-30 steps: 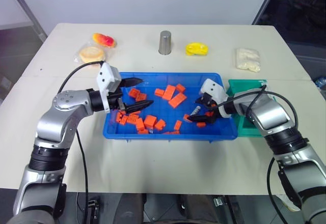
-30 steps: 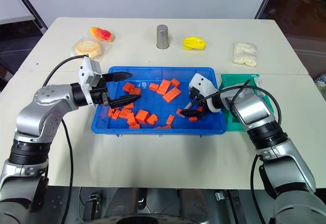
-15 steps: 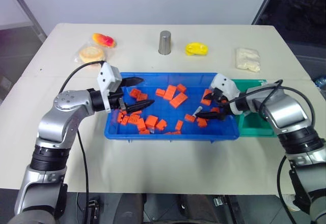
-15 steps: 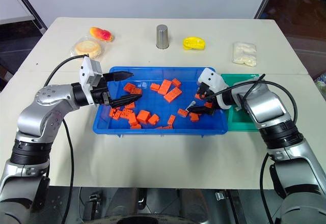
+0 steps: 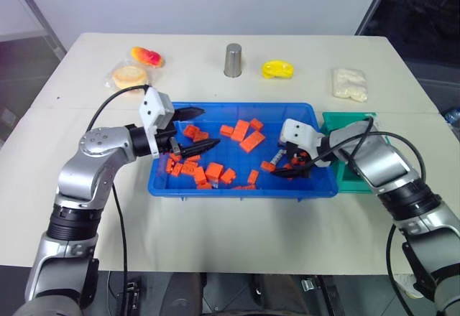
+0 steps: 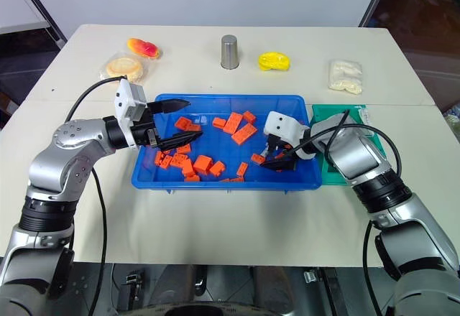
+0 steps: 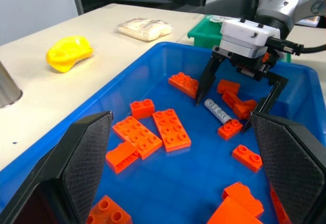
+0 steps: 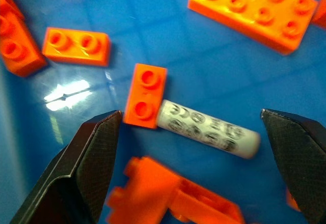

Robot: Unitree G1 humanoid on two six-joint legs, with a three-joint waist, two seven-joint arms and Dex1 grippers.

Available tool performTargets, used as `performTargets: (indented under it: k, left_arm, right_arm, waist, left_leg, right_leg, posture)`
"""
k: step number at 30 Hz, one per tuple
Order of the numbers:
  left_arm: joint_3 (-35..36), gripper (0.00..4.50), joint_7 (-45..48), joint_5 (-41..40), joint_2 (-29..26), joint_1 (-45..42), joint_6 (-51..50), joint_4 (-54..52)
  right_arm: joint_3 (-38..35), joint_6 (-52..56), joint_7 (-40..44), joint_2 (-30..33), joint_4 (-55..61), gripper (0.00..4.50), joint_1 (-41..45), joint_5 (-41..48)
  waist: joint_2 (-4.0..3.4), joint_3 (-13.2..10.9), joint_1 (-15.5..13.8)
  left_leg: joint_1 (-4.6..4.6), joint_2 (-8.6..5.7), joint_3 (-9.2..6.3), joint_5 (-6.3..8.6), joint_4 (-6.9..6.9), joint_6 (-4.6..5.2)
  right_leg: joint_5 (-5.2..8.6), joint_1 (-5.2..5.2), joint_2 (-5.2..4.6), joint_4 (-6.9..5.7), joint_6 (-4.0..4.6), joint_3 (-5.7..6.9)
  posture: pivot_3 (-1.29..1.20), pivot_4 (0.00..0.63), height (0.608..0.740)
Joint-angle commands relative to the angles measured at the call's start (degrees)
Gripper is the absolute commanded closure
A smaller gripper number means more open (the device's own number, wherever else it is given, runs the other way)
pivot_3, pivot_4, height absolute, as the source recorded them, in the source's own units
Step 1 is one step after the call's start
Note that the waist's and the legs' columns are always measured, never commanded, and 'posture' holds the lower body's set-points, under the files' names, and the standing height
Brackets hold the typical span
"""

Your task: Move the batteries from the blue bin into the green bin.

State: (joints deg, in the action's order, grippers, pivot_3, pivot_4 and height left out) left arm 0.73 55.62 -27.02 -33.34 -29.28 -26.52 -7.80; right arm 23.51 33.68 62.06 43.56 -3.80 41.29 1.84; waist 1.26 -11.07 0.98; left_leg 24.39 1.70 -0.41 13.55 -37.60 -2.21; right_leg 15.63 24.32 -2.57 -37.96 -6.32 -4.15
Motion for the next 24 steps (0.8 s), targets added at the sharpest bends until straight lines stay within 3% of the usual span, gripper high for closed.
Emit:
performTargets:
  k: [1,10,24]
  left_arm:
    - [0.64,0.0,-0.76,-0.14,0.26,-0.69,1.11,-1.41]
    - [0.61,0.0,-1.69,0.18,0.36,-0.14,1.3,-2.04]
    - [0.37,0.0,-2.07,0.21,0.6,-0.14,1.69,-2.12]
  right_arm:
    - [0.67,-1.1,-0.04,-1.39,-2.55,0.02,1.33,-2.19]
    - [1.1,-4.94,1.11,-1.98,-9.05,0.02,2.55,-5.24]
    - [3.4,-22.92,0.56,-0.65,-13.19,0.02,3.94,-16.11]
  waist:
    - [0.0,0.0,0.02]
    - [0.0,0.01,0.09]
    - [0.04,0.03,0.04]
  left_leg:
    - [0.0,0.0,0.0,0.0,0.0,0.0]
    - [-0.02,0.01,-0.01,0.0,-0.02,0.0]
    - [-0.67,0.0,-0.03,0.04,-0.08,0.05]
  right_leg:
    - [0.0,0.0,0.0,-0.01,0.0,0.0]
    - [0.0,-0.02,0.01,-0.04,0.0,0.0]
    - [0.0,-0.78,0.01,0.1,0.0,0.04]
  posture:
    - [0.0,0.15,0.74]
    - [0.0,0.15,0.74]
    - [0.0,0.15,0.74]
